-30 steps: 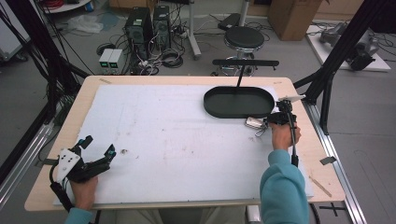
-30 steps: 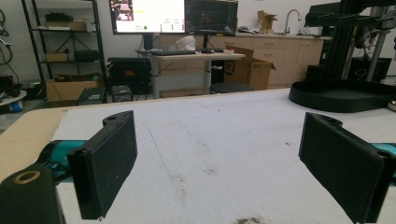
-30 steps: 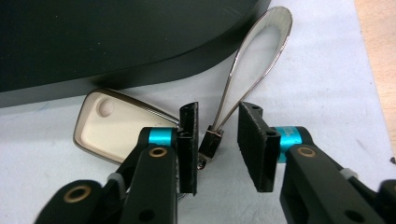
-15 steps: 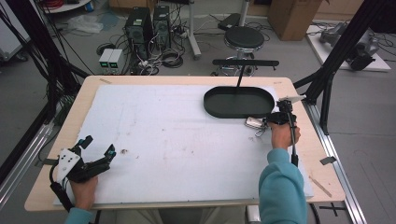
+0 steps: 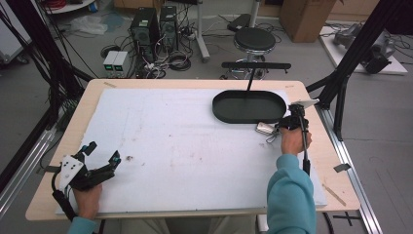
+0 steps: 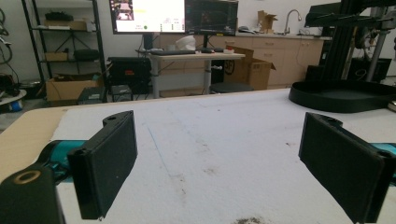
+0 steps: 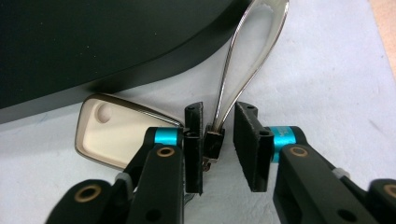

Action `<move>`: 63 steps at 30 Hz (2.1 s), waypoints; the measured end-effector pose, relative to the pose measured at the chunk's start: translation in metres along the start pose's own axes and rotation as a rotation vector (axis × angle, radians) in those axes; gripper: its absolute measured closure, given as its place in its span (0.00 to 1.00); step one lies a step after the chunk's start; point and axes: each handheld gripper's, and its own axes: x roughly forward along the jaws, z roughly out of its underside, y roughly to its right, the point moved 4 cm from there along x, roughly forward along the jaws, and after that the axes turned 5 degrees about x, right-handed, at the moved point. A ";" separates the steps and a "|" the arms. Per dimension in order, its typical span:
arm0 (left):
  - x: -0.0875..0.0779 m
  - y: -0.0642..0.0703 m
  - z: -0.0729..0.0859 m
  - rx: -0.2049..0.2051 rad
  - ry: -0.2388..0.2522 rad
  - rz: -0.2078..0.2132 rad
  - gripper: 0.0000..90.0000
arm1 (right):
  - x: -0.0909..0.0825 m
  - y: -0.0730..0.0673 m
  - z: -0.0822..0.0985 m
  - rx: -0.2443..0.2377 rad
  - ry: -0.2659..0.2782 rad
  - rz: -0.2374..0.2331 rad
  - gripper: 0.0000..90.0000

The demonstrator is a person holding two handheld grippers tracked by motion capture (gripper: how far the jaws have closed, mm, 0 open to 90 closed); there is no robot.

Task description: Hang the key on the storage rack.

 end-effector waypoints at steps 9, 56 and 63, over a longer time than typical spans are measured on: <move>0.000 0.000 0.000 0.000 0.000 0.000 0.13 | 0.000 0.000 0.000 0.029 -0.012 -0.011 0.91; 0.000 0.000 0.000 0.003 0.000 -0.002 0.13 | -0.068 -0.020 -0.012 -0.267 0.403 -0.074 0.92; 0.000 0.000 0.000 0.001 0.001 0.000 0.13 | -0.086 -0.032 -0.022 -0.289 0.475 -0.074 0.92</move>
